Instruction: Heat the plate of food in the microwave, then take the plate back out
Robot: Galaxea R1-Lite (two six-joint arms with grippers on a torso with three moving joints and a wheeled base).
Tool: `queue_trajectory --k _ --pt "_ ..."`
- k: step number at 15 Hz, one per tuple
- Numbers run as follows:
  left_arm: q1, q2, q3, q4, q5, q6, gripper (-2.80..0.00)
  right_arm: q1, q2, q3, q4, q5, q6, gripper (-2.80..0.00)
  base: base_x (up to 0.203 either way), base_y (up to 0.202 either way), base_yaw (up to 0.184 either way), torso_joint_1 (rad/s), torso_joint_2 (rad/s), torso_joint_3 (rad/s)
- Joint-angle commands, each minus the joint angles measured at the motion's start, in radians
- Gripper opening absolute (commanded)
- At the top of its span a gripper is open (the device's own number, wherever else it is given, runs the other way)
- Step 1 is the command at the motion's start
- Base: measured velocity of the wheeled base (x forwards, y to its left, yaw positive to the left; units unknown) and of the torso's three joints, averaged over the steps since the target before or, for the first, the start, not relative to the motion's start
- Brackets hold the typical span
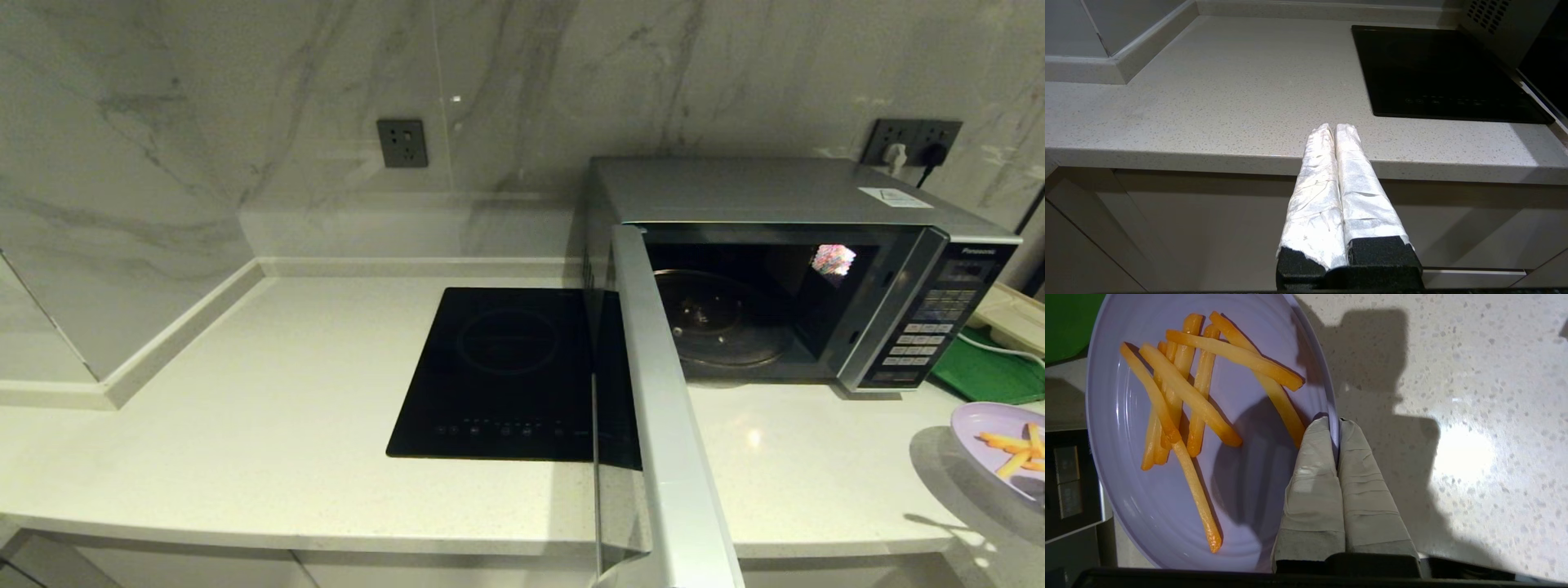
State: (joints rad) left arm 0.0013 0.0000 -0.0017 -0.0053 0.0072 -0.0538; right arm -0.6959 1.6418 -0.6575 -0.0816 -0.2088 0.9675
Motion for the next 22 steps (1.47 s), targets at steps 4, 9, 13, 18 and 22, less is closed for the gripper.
queue_trajectory --k 4,9,13,18,22 --pt "0.000 0.000 0.000 -0.001 0.000 -0.001 -2.80 -0.033 0.167 0.010 -0.143 0.017 -0.021 -2.80 0.000 0.000 0.000 0.000 0.00 0.000" --pt "0.000 0.000 0.000 -0.001 0.000 0.000 -2.80 -0.041 0.257 0.013 -0.260 0.017 -0.048 -2.80 0.000 0.000 0.000 0.000 0.00 0.000" --pt "0.000 0.000 0.000 -0.001 0.000 0.000 -2.80 -0.041 0.310 0.010 -0.307 0.017 -0.056 -2.80 0.000 0.000 0.000 0.000 0.00 0.000" --pt "0.000 0.000 0.000 -0.001 0.000 -0.001 -2.80 -0.040 0.290 0.035 -0.344 0.023 -0.088 0.00 0.000 0.000 0.000 0.000 0.00 0.000" --pt "0.000 0.000 0.000 -0.001 0.000 -0.001 -2.80 -0.040 0.198 0.106 -0.381 0.028 -0.117 0.00 0.000 0.000 0.000 0.000 0.00 0.000"
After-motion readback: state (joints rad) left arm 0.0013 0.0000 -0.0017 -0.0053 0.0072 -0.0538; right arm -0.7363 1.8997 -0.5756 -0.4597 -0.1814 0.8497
